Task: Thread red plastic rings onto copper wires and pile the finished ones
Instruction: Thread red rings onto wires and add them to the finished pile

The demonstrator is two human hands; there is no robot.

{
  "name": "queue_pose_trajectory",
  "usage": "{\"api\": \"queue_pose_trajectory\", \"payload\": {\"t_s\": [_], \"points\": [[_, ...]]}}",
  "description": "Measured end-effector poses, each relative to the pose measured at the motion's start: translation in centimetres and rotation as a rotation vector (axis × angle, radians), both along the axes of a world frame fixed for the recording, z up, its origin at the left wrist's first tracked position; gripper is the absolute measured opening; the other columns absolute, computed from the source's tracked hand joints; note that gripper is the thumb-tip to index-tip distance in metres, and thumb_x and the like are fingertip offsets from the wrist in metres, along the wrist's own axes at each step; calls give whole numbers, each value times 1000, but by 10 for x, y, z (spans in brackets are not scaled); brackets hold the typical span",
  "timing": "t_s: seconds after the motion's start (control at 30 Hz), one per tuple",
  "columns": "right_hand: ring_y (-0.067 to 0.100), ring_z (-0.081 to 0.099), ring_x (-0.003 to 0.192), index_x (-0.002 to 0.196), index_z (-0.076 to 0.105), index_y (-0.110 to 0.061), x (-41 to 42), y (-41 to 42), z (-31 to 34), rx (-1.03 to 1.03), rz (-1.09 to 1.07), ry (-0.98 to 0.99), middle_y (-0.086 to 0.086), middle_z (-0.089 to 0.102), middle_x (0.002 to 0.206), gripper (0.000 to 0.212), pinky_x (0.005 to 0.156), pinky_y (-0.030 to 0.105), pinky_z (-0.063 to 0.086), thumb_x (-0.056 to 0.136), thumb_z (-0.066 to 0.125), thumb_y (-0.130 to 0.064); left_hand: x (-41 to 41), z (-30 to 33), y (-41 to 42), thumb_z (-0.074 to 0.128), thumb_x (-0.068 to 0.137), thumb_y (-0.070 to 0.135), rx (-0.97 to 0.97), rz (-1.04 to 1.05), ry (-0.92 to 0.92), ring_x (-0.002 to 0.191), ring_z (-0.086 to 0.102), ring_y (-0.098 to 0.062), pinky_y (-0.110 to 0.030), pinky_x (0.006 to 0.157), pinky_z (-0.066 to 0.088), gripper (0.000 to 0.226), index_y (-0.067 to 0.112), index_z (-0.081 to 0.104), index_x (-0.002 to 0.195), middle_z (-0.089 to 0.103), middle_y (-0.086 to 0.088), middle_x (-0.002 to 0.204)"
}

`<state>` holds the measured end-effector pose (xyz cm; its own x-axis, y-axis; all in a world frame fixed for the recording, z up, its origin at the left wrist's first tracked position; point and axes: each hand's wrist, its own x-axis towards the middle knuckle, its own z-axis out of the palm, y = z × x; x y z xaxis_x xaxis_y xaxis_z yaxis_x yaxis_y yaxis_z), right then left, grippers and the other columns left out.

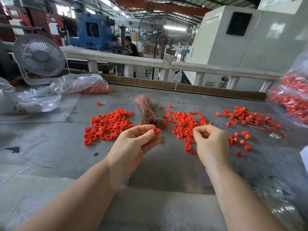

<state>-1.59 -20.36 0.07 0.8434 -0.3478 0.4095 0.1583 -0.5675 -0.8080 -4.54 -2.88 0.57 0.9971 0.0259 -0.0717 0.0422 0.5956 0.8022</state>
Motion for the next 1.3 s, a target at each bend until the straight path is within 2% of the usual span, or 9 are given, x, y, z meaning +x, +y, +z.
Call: {"api": "queue_pose_trajectory", "payload": {"t_s": [0.13,0.23,0.33,0.43,0.57,0.67,0.93,1.2,1.3], "points": [[24,62,78,75,63,-23,1,-3,2,-12,-86,64,0,64,76,19,64,29,43,86,59,-8,0,0,1,54,84,-7,-5,-1,4,69,70,-15,-21,59,56,12,-1,63,85,71,-12,73],[25,62,85,76,62,-25,-2,-1,4,-88,-100,118,0,64,79,20,78,36,49,86,58,-7,0,0,1,54,83,-7,-13,-12,5,70,70,-16,-21,58,56,11,-1,64,85,71,-12,74],[26,60,93,76,61,-28,-6,0,5,-197,-110,192,-1,67,85,21,88,43,46,86,58,-10,0,-1,1,55,82,-6,-15,-37,2,70,71,-16,-21,58,56,11,0,65,84,71,-13,76],[26,57,103,81,64,-28,-8,1,5,-299,-125,250,1,68,97,20,94,39,40,87,55,-10,0,-2,1,57,80,-5,-14,-54,0,71,71,-16,-21,59,56,11,1,65,84,71,-13,77],[24,47,115,105,67,-30,-8,1,1,-485,-129,303,-1,61,114,32,93,36,30,88,52,-7,-1,-1,1,62,68,2,0,-86,-13,70,70,-16,-22,61,56,18,0,65,86,71,-13,78],[22,44,117,109,66,-32,-7,-1,-2,-544,-98,316,-3,59,119,37,94,36,27,89,50,-5,-2,-1,0,62,67,3,27,-127,-24,70,70,-15,-22,62,56,21,0,66,87,71,-14,78],[20,50,105,88,68,-28,-6,-2,-2,-595,-115,271,-5,64,102,9,76,30,17,85,66,-20,-4,0,0,63,66,3,41,-158,-24,68,70,-16,-22,60,56,14,3,70,78,71,-15,78],[19,53,99,83,62,-29,-7,-2,-3,-674,-73,210,-7,65,90,19,73,28,17,82,63,-10,-5,1,-1,63,64,4,41,-164,-17,69,70,-17,-23,61,56,13,4,71,74,71,-16,79],[20,56,90,79,62,-25,-6,-2,-3,-622,-45,105,-8,58,77,17,73,28,25,84,62,-8,-5,1,-1,63,64,3,36,-167,-15,68,70,-17,-23,60,56,13,4,72,74,71,-16,79]]}}
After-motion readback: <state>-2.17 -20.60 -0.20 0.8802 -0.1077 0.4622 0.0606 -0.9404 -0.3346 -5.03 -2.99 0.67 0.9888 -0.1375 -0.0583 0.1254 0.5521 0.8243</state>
